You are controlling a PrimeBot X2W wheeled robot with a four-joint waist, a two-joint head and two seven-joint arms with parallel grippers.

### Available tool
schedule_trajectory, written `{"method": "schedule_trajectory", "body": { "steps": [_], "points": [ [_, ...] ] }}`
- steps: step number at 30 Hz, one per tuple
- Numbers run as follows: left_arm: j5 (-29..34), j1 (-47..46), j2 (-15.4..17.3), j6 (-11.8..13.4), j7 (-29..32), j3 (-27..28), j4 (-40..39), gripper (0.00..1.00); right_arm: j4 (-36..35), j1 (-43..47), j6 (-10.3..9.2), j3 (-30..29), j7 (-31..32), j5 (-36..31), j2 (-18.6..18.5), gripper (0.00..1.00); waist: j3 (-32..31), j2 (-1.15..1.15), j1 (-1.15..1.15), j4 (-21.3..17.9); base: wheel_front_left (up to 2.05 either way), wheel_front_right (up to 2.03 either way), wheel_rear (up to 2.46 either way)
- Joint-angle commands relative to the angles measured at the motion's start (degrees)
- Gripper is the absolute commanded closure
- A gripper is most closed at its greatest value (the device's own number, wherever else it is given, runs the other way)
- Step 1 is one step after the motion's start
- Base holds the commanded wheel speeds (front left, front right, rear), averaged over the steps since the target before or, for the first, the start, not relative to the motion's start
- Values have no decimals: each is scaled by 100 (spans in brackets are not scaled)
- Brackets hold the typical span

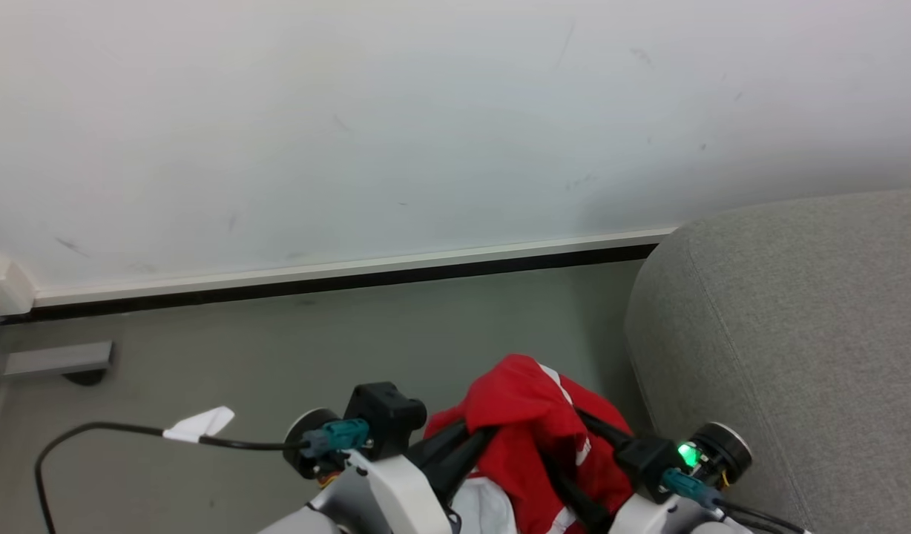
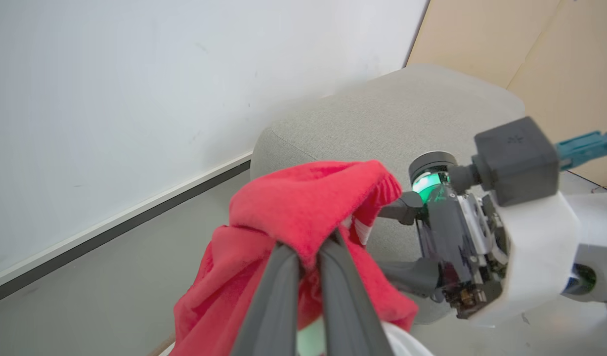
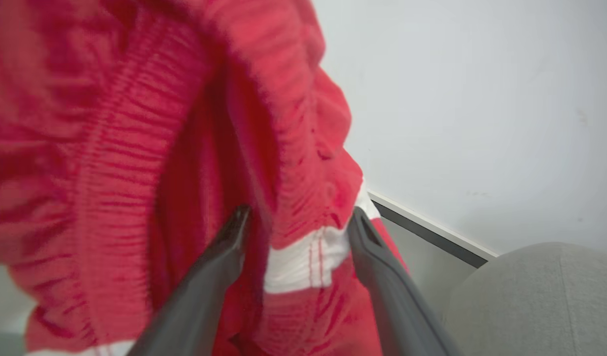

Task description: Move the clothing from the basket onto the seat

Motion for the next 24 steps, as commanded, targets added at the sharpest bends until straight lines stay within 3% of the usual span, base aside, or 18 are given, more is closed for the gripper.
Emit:
{"method": "schedule_trajectory", "body": {
  "steps": [1, 6, 8, 9, 20, 24],
  "points": [
    [54, -77, -24, -29, 25, -16, -21, 100, 233, -184, -13, 86, -54, 54, 61, 0, -8, 0, 0, 16, 0, 0, 0],
    [14, -119, -89, -67, 17, -42, -12, 100, 1114, -547, -13, 248, -252, 539, 476, 0, -21, 0, 0, 50, 0, 0, 0],
    [-3, -122, -103, -78, 4, -49, 17, 100, 1387, -659, -13, 186, -333, 850, 597, 79, -23, 0, 0, 62, 0, 0, 0],
    [-10, -120, -104, -82, 0, -47, 40, 100, 1481, -685, -13, 215, -336, 1015, 654, 100, -22, 0, 0, 70, 0, 0, 0],
    [-70, 77, -29, 18, -203, 25, 397, 99, 1673, -1183, -13, 683, -527, 2010, 779, 100, 11, 0, 0, 30, 0, 0, 0],
    [-108, 141, -103, 53, -327, 52, 569, 60, 1560, -1283, -13, 802, -588, 2212, 704, 100, 19, 0, 0, 36, 0, 0, 0]
  ]
}}
